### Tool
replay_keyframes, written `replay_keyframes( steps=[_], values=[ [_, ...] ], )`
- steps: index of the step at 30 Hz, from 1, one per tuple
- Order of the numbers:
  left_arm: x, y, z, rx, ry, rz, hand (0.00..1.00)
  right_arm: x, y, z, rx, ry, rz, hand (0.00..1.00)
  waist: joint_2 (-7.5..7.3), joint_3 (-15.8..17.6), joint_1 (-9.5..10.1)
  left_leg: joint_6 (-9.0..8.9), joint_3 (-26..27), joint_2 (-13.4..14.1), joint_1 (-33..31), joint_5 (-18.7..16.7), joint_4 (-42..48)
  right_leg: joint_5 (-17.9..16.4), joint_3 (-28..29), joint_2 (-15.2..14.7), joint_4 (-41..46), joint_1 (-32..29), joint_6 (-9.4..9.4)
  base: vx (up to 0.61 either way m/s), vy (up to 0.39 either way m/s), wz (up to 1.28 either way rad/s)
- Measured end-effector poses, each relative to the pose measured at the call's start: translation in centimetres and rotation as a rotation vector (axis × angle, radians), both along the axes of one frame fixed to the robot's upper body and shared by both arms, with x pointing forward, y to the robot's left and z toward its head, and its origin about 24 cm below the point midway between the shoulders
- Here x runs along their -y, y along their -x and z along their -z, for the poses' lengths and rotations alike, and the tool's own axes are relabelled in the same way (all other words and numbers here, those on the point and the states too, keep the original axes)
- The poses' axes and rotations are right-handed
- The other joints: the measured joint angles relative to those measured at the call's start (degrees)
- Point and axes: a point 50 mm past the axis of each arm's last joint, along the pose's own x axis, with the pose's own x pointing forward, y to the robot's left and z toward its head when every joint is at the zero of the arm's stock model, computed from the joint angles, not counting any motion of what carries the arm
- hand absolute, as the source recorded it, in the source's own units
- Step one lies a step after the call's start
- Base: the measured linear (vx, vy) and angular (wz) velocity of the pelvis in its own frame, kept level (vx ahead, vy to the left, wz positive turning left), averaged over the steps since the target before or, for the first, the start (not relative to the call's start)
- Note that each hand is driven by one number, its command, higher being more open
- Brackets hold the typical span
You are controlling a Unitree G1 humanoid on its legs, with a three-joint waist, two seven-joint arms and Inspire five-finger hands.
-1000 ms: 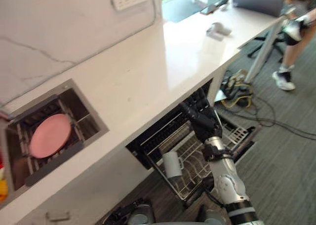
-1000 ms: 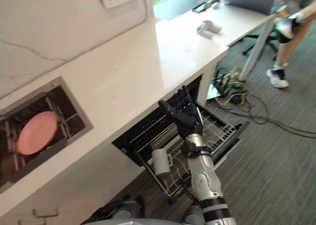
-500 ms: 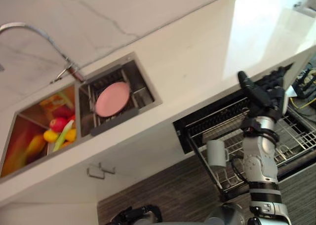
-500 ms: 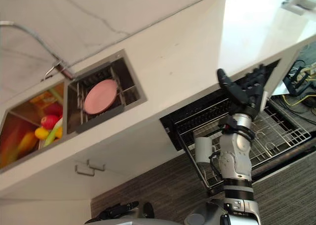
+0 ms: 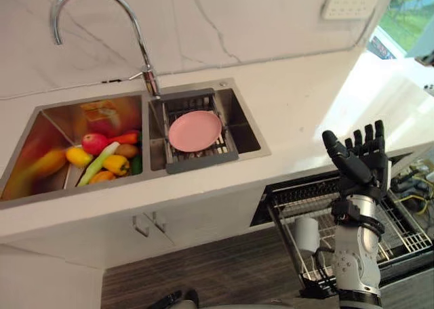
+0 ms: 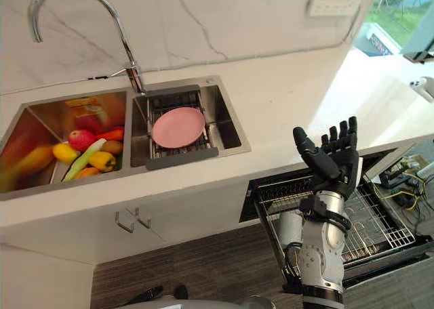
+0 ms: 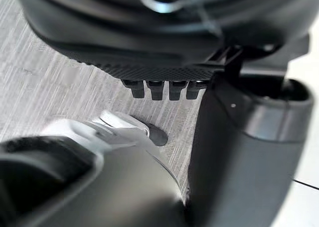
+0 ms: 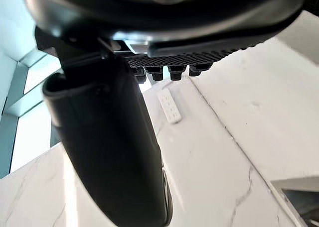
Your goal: Walk over to the sink, pick up the cup, carry it to the dishwasher, place the cup inside the dishwasher, then close the dishwasher door
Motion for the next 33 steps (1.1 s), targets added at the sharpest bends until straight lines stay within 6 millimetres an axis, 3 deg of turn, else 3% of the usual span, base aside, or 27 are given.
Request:
replay_keyframes(
  steps=[2,6,10,14,17,18,19,20,21,22,23,24,25,26,27,29,30,31,32,33],
  values=[
    [0.0,-0.1,0.0,0.010,-0.016,0.022,1.00,-0.3,-0.2,-0.2,0.024,0.019,-0.042,1.00,-0.06,0.00,0.03,-0.20,0.29,0.02,0.71,1.97,-2.76,0.00,0.23,0.42,-1.81,0.18,0.15,-0.08,-0.036,-0.08],
    [-0.2,0.1,0.0,0.011,-0.036,0.041,1.00,-0.5,-0.2,-0.2,0.040,0.040,-0.089,1.00,-0.45,0.21,-0.14,-0.38,0.20,0.17,1.26,3.90,-4.98,-0.35,0.54,0.78,-3.08,0.51,2.60,-0.11,-0.036,0.00],
    [-0.3,0.2,-0.1,0.013,-0.052,0.049,1.00,-1.1,-0.4,-0.3,0.057,0.052,-0.147,1.00,-0.49,0.18,-0.13,-0.60,0.03,0.87,1.35,4.56,-5.01,-0.64,0.53,1.48,-3.37,0.81,2.19,-0.11,-0.018,0.02],
    [-0.4,0.1,-0.1,0.019,-0.084,0.082,1.00,-1.9,-0.7,0.5,0.029,0.056,-0.214,1.00,-1.07,0.15,0.12,-0.46,-0.36,0.69,0.73,4.21,-4.99,-1.21,0.52,1.48,-3.44,0.80,3.03,-0.04,0.001,0.07],
    [-1.4,-0.3,-0.5,0.019,-0.126,0.121,1.00,-2.1,-0.6,1.3,0.007,0.016,-0.195,1.00,-3.55,0.31,0.12,1.41,-1.05,-2.32,-0.89,3.13,-2.16,-3.96,-1.23,-2.74,1.24,-0.41,6.49,0.06,0.081,0.54],
    [-1.5,-0.7,-0.6,0.030,-0.127,0.129,1.00,-1.4,-0.2,1.6,-0.007,-0.004,-0.142,1.00,-4.73,0.63,-0.26,2.60,0.49,-4.43,-3.80,-1.14,5.69,-3.91,-2.06,-5.33,6.44,-0.30,7.68,0.10,0.140,0.86],
    [-1.4,-0.8,-0.6,0.031,-0.127,0.127,1.00,-1.1,-0.2,1.9,-0.021,-0.009,-0.125,1.00,-4.52,0.72,-0.29,3.56,-0.02,-4.70,-4.89,-3.40,8.64,-3.98,-0.67,-6.41,12.36,-2.22,7.79,0.11,0.163,0.96],
    [-1.4,-0.6,-0.6,0.028,-0.125,0.120,1.00,-1.0,-0.1,2.7,-0.057,-0.028,-0.108,1.00,-4.39,0.67,0.14,4.10,-1.68,-4.37,-5.44,-5.83,12.08,-0.54,2.71,-7.23,24.02,-7.05,3.56,0.12,0.144,0.74],
    [-1.4,-0.5,-0.6,0.027,-0.124,0.113,1.00,-1.4,-0.2,3.2,-0.073,-0.049,-0.112,1.00,-3.76,0.99,0.21,4.94,-3.46,-3.59,-3.70,-6.71,12.56,6.89,4.77,-7.08,31.75,-10.32,0.10,0.13,0.143,0.63],
    [-1.5,-0.5,-0.6,0.027,-0.125,0.108,1.00,-1.7,-0.2,3.2,-0.072,-0.052,-0.121,1.00,-3.20,1.61,0.27,5.51,-4.21,-2.91,-2.74,-7.28,12.37,8.57,5.94,-6.74,34.54,-11.41,0.07,0.18,0.121,0.44],
    [-1.6,-0.4,-0.7,0.029,-0.129,0.104,1.00,-2.6,-0.5,2.8,-0.054,-0.048,-0.165,1.00,-3.37,1.65,0.60,6.55,-4.92,-2.14,-1.37,-8.47,12.34,4.29,7.35,-4.75,37.12,-13.29,0.36,0.20,0.111,0.21],
    [-1.6,-0.4,-0.7,0.022,-0.122,0.096,1.00,-3.5,-0.7,2.1,-0.020,-0.035,-0.212,1.00,-3.36,1.65,1.14,6.93,-5.31,-1.93,-0.06,-9.30,11.80,-0.09,7.91,-2.00,36.13,-14.79,0.30,0.21,0.103,0.16],
    [-1.6,-0.4,-0.7,0.018,-0.119,0.092,1.00,-3.9,-0.8,1.8,-0.002,-0.028,-0.230,1.00,-3.36,1.65,1.19,7.14,-5.58,-2.08,0.58,-9.48,11.25,-1.57,8.20,-0.45,34.36,-15.33,0.46,0.27,0.086,0.27],
    [-1.6,-0.2,-0.6,0.009,-0.105,0.075,1.00,-4.2,-0.8,0.8,0.043,-0.005,-0.256,1.00,-3.28,1.59,0.84,7.33,-6.59,-2.60,1.81,-9.51,9.41,-2.53,9.56,4.21,24.73,-15.75,1.02,0.24,0.031,0.39],
    [-1.5,0.0,-0.5,0.003,-0.095,0.069,1.00,-4.1,-0.7,0.2,0.068,0.008,-0.258,1.00,-3.41,1.51,0.55,7.43,-7.15,-3.19,2.28,-9.45,8.24,-2.24,10.77,6.74,16.73,-15.75,1.17,0.24,0.000,0.46],
    [-1.7,0.6,-0.4,-0.008,-0.080,0.046,1.00,-3.6,-0.6,-0.6,0.094,0.041,-0.255,1.00,-4.11,1.02,-0.19,7.21,-8.34,-5.09,2.43,-9.23,7.58,0.15,12.84,9.05,6.84,-16.08,-0.57,0.25,-0.065,0.57],
    [-1.9,1.1,-0.4,-0.021,-0.076,0.043,1.00,-2.6,-0.4,-0.7,0.088,0.070,-0.237,1.00,-4.54,0.42,-1.13,6.78,-10.31,-7.08,3.32,-10.19,8.12,6.13,14.29,9.43,2.42,-15.58,-3.08,0.42,-0.139,0.82],
    [-1.7,1.2,-0.3,-0.029,-0.076,0.053,1.00,-2.2,-0.4,-0.7,0.080,0.076,-0.224,1.00,-4.54,-0.11,-1.67,6.42,-11.29,-7.35,3.78,-10.76,8.37,7.90,14.33,9.37,2.09,-14.74,-3.49,0.49,-0.124,0.75],
    [-1.2,1.4,-0.2,-0.036,-0.071,0.061,1.00,-1.3,-0.3,-0.4,0.058,0.079,-0.189,1.00,-2.07,-1.29,-1.50,5.57,-11.51,-5.95,3.75,-11.34,8.48,7.76,13.08,10.44,1.30,-14.06,-3.73,0.49,-0.100,0.33],
    [-0.4,1.5,0.0,-0.040,-0.055,0.050,1.00,-1.2,-0.4,-0.5,0.060,0.066,-0.177,1.00,-0.76,-1.68,-1.16,5.33,-10.87,-5.12,3.81,-11.49,8.23,7.27,12.87,11.35,0.24,-13.74,-4.12,0.38,-0.049,0.04]
  ],
)
